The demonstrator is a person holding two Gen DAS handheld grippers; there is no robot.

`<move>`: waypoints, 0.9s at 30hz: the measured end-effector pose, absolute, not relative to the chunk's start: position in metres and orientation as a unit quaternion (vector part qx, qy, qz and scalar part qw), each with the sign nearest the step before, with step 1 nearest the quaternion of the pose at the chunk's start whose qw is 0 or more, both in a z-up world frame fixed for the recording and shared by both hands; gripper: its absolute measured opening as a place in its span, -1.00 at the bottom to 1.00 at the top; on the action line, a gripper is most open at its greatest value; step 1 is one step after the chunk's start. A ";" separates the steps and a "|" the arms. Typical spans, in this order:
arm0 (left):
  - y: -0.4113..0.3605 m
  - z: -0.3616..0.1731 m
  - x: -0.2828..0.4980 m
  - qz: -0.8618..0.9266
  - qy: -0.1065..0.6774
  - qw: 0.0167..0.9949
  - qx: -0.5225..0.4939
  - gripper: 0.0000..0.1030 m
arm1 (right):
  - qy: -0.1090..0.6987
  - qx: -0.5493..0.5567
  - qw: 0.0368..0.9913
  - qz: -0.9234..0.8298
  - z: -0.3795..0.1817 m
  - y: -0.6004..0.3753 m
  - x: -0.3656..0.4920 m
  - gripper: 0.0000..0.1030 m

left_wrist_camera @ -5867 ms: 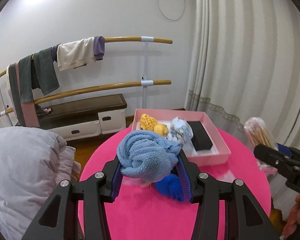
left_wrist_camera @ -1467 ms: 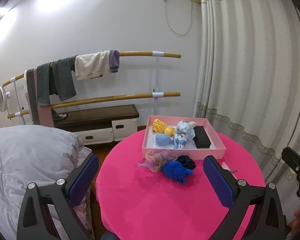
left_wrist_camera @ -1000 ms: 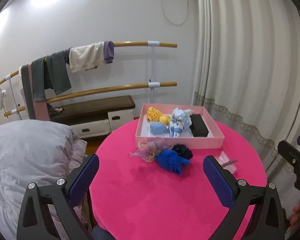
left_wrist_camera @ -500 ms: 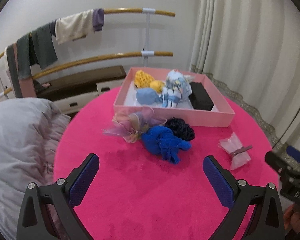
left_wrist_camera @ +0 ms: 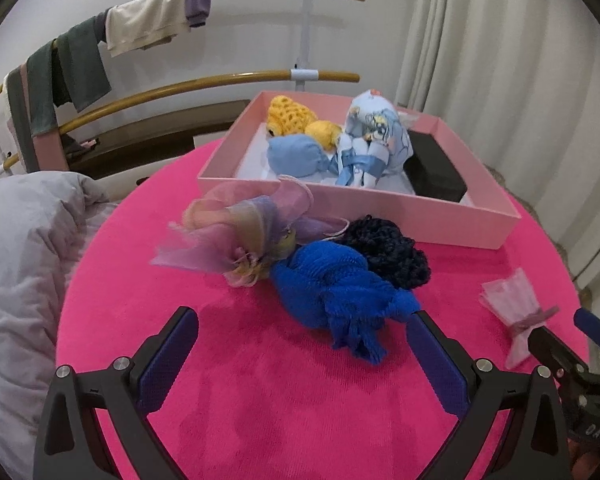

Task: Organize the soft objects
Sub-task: 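Grasp the blue mesh scrunchie with the left tool while the right tool grasps the clear banded bag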

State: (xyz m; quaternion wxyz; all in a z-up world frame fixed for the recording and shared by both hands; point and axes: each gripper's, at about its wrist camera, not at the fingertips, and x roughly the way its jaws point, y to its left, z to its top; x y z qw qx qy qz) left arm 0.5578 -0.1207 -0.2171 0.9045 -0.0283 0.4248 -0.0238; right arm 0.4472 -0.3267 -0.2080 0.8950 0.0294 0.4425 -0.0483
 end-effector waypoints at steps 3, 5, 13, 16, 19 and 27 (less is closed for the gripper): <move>-0.125 -0.228 0.575 -0.022 0.430 0.902 -0.022 1.00 | 0.449 0.030 0.892 -0.046 -0.216 -0.327 0.454 1.00; -0.125 -0.236 0.587 -0.018 0.433 0.901 -0.023 0.94 | 0.454 0.029 0.889 -0.041 -0.220 -0.326 0.459 1.00; -0.115 -0.252 0.605 -0.052 0.443 0.892 -0.071 0.22 | 0.470 0.027 0.882 -0.021 -0.234 -0.322 0.472 0.03; -0.112 -0.251 0.599 -0.061 0.443 0.891 -0.079 -0.07 | 0.468 0.022 0.883 -0.022 -0.233 -0.318 0.469 -0.05; -0.106 -0.249 0.589 -0.067 0.445 0.889 -0.081 -0.13 | 0.468 0.028 0.883 -0.020 -0.230 -0.319 0.464 -0.07; -0.091 -0.241 0.553 -0.064 0.443 0.892 -0.066 -0.17 | 0.464 0.044 0.885 -0.015 -0.221 -0.320 0.445 -0.08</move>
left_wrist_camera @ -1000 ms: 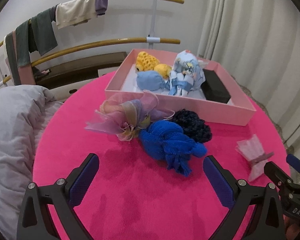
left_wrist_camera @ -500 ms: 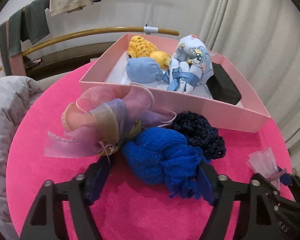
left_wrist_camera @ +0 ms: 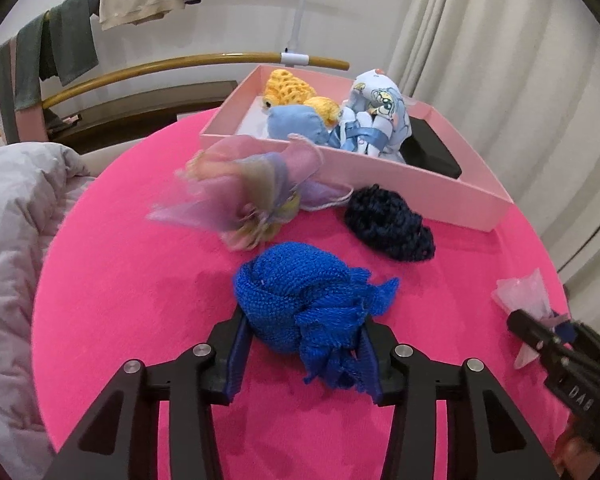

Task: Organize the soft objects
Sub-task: 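Grasp the blue mesh scrunchie with the left tool while the right tool grasps the clear banded bag, then carry the blue scrunchie and clear bag into the pink box and release both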

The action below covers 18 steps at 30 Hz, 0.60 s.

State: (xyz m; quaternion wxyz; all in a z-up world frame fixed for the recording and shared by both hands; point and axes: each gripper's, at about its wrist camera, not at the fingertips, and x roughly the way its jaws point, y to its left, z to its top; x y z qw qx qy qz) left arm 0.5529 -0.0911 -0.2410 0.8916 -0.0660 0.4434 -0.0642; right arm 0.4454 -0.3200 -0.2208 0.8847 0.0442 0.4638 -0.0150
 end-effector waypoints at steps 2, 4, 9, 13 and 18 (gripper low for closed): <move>-0.089 -0.237 0.543 -0.064 0.441 0.893 -0.062 -0.18 | 0.461 0.044 0.886 -0.013 -0.217 -0.317 0.441 -0.08; -0.090 -0.228 0.531 -0.064 0.436 0.896 -0.055 -0.18 | 0.457 0.044 0.888 -0.009 -0.212 -0.313 0.437 -0.08; -0.086 -0.206 0.498 -0.065 0.419 0.904 -0.046 -0.18 | 0.445 0.040 0.895 0.000 -0.200 -0.301 0.427 -0.08; -0.081 -0.188 0.474 -0.067 0.407 0.910 -0.044 -0.18 | 0.440 0.034 0.898 0.006 -0.192 -0.290 0.421 -0.08; -0.074 -0.169 0.451 -0.068 0.394 0.916 -0.044 -0.18 | 0.430 0.030 0.902 0.016 -0.180 -0.276 0.411 -0.08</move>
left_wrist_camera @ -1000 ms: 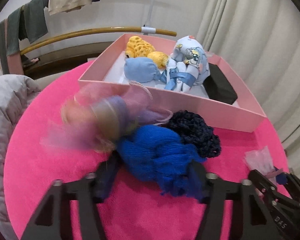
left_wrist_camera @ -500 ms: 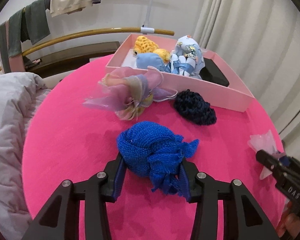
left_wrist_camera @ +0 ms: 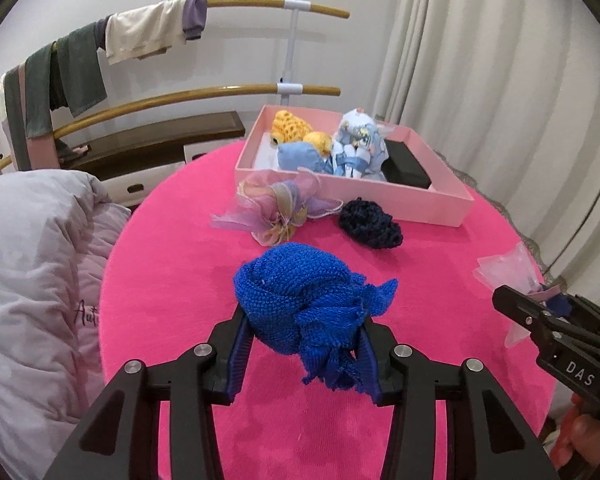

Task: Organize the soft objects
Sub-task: 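Carry the blue scrunchie and clear bag into the pink box and release both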

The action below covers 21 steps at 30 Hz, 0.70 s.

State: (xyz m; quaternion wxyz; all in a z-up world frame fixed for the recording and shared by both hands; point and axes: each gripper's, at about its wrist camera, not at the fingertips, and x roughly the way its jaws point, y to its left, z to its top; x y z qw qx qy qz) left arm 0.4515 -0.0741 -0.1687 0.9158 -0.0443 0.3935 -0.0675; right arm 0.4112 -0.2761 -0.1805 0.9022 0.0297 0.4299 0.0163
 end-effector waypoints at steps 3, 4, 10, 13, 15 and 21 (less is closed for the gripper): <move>-0.072 -0.157 0.440 -0.066 0.385 0.920 -0.042 -0.18 | 0.423 0.031 0.905 0.024 -0.173 -0.269 0.405 -0.08; -0.072 -0.154 0.436 -0.066 0.382 0.921 -0.041 -0.18 | 0.420 0.031 0.907 0.027 -0.169 -0.267 0.403 -0.08; -0.068 -0.129 0.407 -0.068 0.362 0.929 -0.039 -0.18 | 0.402 0.029 0.914 0.040 -0.150 -0.255 0.390 -0.08; -0.067 -0.119 0.393 -0.068 0.352 0.933 -0.038 -0.17 | 0.395 0.028 0.917 0.043 -0.144 -0.251 0.385 -0.08; -0.067 -0.113 0.385 -0.069 0.348 0.934 -0.039 -0.17 | 0.392 0.028 0.919 0.045 -0.140 -0.250 0.382 -0.08; -0.069 -0.103 0.371 -0.068 0.341 0.937 -0.037 -0.17 | 0.384 0.026 0.922 0.047 -0.133 -0.247 0.377 -0.08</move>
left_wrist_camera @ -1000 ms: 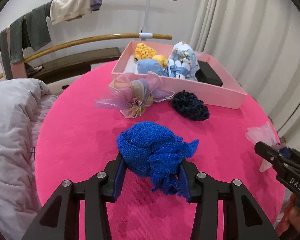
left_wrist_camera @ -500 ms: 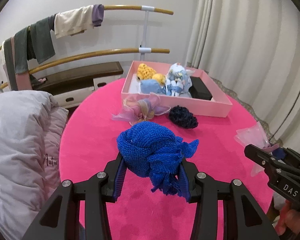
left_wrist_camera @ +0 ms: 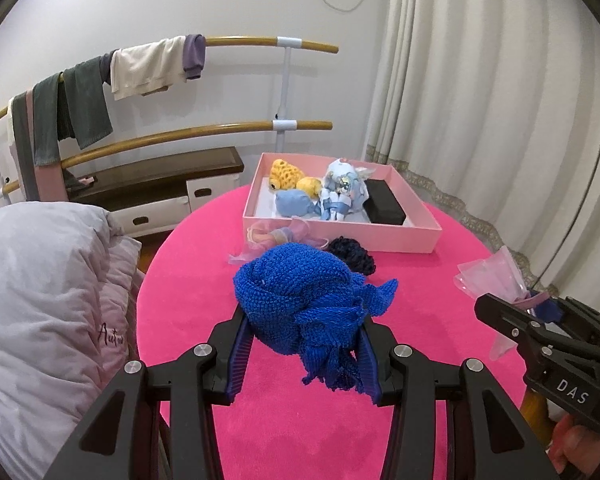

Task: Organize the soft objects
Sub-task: 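Carry the blue scrunchie and clear bag into the pink box and release both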

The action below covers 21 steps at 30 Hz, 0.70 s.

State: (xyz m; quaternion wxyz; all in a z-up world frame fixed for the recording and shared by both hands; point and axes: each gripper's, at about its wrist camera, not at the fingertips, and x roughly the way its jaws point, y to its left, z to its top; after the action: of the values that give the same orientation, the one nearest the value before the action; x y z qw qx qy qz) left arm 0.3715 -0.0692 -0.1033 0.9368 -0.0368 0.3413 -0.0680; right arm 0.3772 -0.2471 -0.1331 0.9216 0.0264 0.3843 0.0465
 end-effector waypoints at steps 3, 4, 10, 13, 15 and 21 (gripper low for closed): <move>-0.073 -0.101 0.373 -0.067 0.340 0.937 -0.037 -0.17 | 0.382 0.027 0.923 0.048 -0.131 -0.248 0.376 -0.08; -0.073 -0.101 0.374 -0.066 0.340 0.937 -0.036 -0.17 | 0.381 0.028 0.923 0.048 -0.130 -0.248 0.376 -0.08; -0.074 -0.098 0.380 -0.064 0.338 0.938 -0.037 -0.17 | 0.381 0.033 0.923 0.050 -0.130 -0.249 0.379 -0.08; -0.075 -0.096 0.388 -0.062 0.336 0.939 -0.039 -0.17 | 0.380 0.033 0.923 0.052 -0.128 -0.249 0.383 -0.08; -0.075 -0.094 0.395 -0.060 0.333 0.940 -0.039 -0.17 | 0.379 0.032 0.924 0.052 -0.127 -0.250 0.387 -0.08; -0.072 -0.084 0.423 -0.056 0.318 0.945 -0.041 -0.17 | 0.368 0.030 0.928 0.053 -0.115 -0.253 0.407 -0.08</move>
State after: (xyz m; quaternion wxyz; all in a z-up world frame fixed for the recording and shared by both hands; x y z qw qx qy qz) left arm 0.4232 -0.0719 -0.0839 0.9454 -0.0414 0.3182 -0.0565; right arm 0.4073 -0.2528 -0.1146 0.9278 0.0304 0.3680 0.0529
